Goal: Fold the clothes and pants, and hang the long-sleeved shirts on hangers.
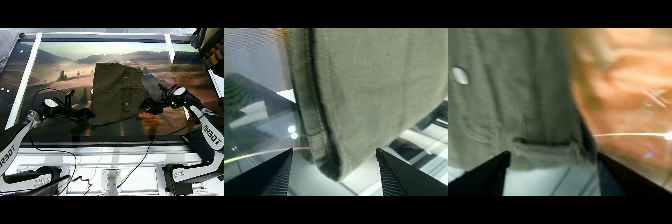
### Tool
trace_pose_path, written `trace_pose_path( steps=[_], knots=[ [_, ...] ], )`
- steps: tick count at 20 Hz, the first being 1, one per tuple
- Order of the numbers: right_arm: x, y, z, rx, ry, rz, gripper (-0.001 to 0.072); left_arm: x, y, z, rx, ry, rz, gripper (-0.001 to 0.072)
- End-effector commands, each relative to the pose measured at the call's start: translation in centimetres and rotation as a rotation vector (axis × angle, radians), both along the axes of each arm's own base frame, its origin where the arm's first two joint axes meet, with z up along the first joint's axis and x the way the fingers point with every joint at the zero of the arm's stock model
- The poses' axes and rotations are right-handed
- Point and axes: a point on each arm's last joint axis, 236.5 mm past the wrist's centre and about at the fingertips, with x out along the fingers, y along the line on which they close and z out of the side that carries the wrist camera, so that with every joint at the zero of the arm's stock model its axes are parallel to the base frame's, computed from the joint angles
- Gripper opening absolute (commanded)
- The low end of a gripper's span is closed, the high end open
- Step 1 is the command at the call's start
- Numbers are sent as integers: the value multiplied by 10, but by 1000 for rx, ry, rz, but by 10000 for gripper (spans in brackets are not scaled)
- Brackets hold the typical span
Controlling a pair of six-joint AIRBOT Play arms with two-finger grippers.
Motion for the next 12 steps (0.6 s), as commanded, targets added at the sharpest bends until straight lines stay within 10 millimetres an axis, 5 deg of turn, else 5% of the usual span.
trace_pose_path(
  steps=[1,3,5,12],
  knots=[
    [8,2,-16,1,-7,-33,503,0,-2,-11,2,22,10,600],
    [16,3,-15,8,-36,-46,345,0,-4,-15,8,26,7,600],
    [20,2,-14,1,-53,-43,66,1,-5,-18,15,21,10,600],
    [18,3,-14,3,-51,-36,42,-8,-10,-36,26,68,-9,598]
  ],
)
